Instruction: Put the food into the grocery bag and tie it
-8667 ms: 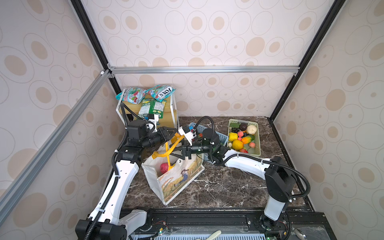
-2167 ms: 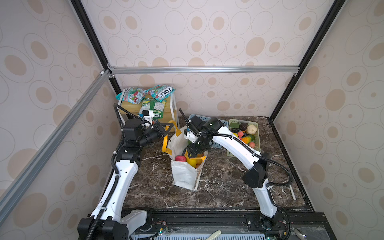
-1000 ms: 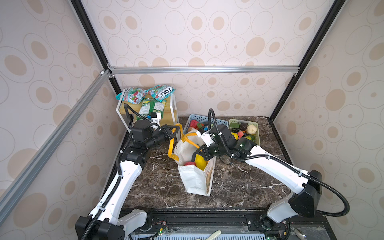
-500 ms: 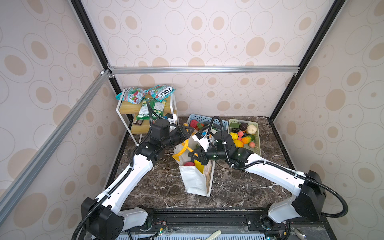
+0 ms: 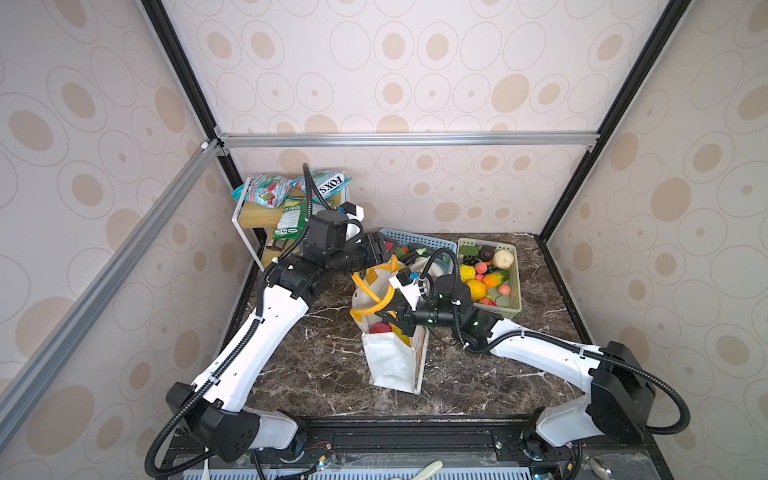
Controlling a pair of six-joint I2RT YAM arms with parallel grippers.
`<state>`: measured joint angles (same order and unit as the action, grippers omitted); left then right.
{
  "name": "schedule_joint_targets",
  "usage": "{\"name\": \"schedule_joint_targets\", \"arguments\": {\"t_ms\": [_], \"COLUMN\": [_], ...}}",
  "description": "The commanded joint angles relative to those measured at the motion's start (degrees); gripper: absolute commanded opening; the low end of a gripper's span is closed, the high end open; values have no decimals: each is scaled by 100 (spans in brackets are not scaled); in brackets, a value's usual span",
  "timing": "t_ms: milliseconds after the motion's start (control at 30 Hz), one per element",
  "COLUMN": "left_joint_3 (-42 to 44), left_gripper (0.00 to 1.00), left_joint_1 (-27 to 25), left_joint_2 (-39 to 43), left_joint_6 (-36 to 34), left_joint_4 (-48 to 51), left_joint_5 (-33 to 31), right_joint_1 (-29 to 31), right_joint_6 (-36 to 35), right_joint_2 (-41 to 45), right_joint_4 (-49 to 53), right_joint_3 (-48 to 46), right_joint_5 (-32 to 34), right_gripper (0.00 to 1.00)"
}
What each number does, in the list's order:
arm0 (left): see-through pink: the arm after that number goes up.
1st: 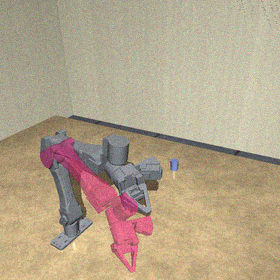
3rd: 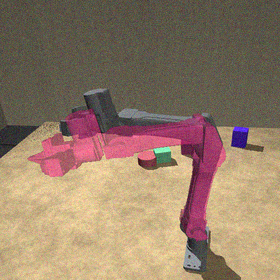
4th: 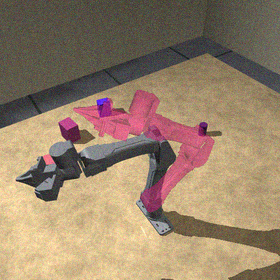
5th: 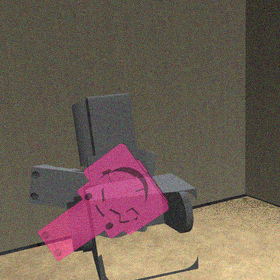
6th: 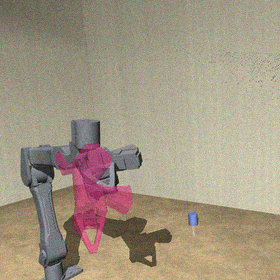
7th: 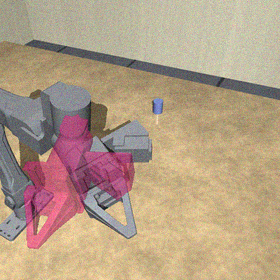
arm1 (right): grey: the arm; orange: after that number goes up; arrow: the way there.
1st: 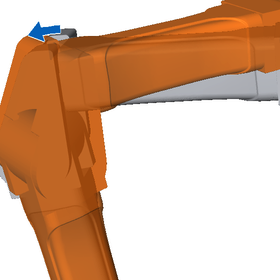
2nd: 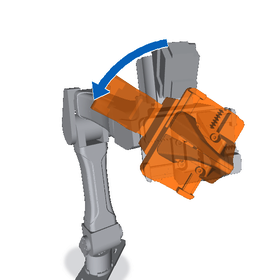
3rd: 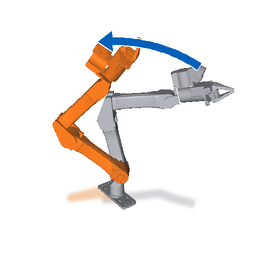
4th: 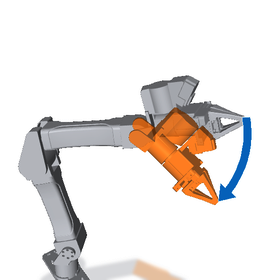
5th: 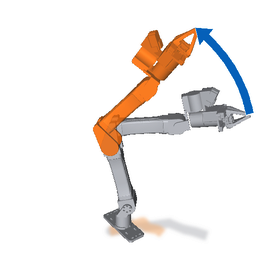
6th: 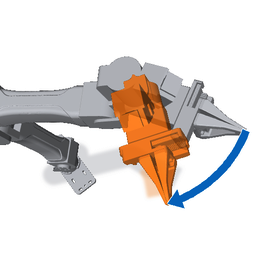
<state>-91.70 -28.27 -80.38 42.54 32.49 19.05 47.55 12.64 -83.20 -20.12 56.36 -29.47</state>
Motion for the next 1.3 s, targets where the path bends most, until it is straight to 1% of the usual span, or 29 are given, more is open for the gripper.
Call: {"name": "schedule_joint_targets", "arguments": {"t_ms": [0,33,67,133,233,300,367,433,533,600,700,767,800,833,900,933,967,1000,1033,1167,1267], "left_joint_3": [-563,-658,-711,-687,-618,-376,-53,317,717,859,973,1039,1100,1140,1204,1251,1303,1355,1415,1621,1679], "left_gripper": [69,72,73,74,74,75,74,73,65,57,40,23,15,11,5,3,1,0,0,0,0], "left_joint_1": [-10,76,222,480,538,544,551,547,502,498,501,498,498,508,522,543,579,619,656,736,737], "left_joint_2": [-39,-29,-9,35,65,176,291,377,466,481,456,467,486,504,552,577,608,649,683,786,828], "left_joint_6": [-454,-481,-531,-652,-806,-809,-732,-554,-282,-200,-158,-30,62,128,238,281,307,339,350,351,324], "left_joint_4": [999,1228,1409,1641,1992,1973,1709,1274,702,559,381,115,-82,-239,-536,-663,-784,-894,-986,-1372,-1425], "left_joint_5": [-954,-1185,-1241,-1090,-1198,-1122,-851,-438,2,42,119,315,431,540,756,992,1121,1257,1376,1940,2023], "right_joint_1": [31,33,31,27,29,28,28,29,27,22,28,33,30,35,5,-25,-80,-148,-238,-673,-921], "right_joint_6": [28,21,-1,-63,-113,-88,-82,-96,-124,-133,-196,-218,-255,-279,-391,-470,-554,-626,-692,-1153,-1843], "right_joint_2": [254,288,312,314,303,322,339,348,370,417,488,515,522,524,527,532,541,554,567,583,498], "right_joint_4": [-474,-471,-448,-361,-223,-250,-198,-155,-21,22,241,430,572,698,1144,1389,1675,1964,2209,3366,4419], "right_joint_3": [-150,-161,-164,-120,-55,-78,-47,-20,60,94,173,257,330,398,607,704,824,933,1022,1480,1929], "right_joint_5": [94,107,96,55,27,39,32,-1,-20,17,49,54,56,58,37,-9,-84,-181,-264,-884,-1372], "right_gripper": [9,9,9,9,9,9,9,9,9,9,10,12,14,17,27,31,38,43,46,55,58]}}
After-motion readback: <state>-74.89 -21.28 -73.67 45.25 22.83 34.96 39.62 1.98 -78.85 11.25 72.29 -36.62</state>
